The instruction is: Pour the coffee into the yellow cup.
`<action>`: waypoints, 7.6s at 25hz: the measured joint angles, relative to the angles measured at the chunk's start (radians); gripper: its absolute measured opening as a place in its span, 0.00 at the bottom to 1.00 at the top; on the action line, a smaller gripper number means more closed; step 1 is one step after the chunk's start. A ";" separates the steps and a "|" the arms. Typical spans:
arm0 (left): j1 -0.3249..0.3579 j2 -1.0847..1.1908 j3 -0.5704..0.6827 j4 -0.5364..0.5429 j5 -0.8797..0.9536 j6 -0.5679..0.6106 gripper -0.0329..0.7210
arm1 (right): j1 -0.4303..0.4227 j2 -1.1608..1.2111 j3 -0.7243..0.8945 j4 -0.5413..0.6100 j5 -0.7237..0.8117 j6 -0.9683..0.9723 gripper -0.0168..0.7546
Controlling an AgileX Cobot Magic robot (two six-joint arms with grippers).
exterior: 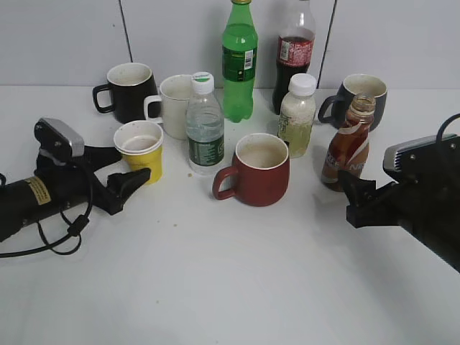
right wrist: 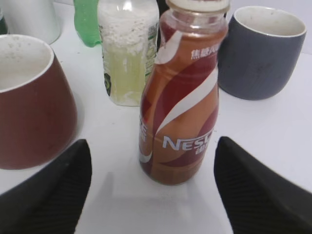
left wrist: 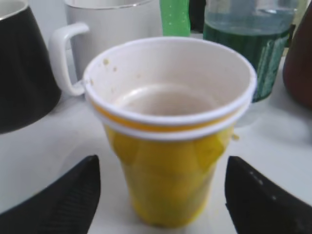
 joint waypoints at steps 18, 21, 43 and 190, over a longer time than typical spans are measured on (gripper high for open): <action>-0.073 0.130 -0.200 -0.071 0.000 -0.016 0.83 | 0.000 0.000 0.000 0.023 0.000 0.008 0.78; -0.073 0.143 -0.237 -0.072 0.006 -0.016 0.79 | 0.000 0.000 0.000 0.024 0.000 0.008 0.78; -0.073 -0.053 -0.102 -0.066 0.016 -0.073 0.50 | 0.000 0.000 -0.003 0.023 0.000 0.049 0.79; -0.433 -0.244 -0.026 0.122 0.083 -0.250 0.48 | 0.113 -0.139 -0.478 -0.287 0.444 -1.166 0.69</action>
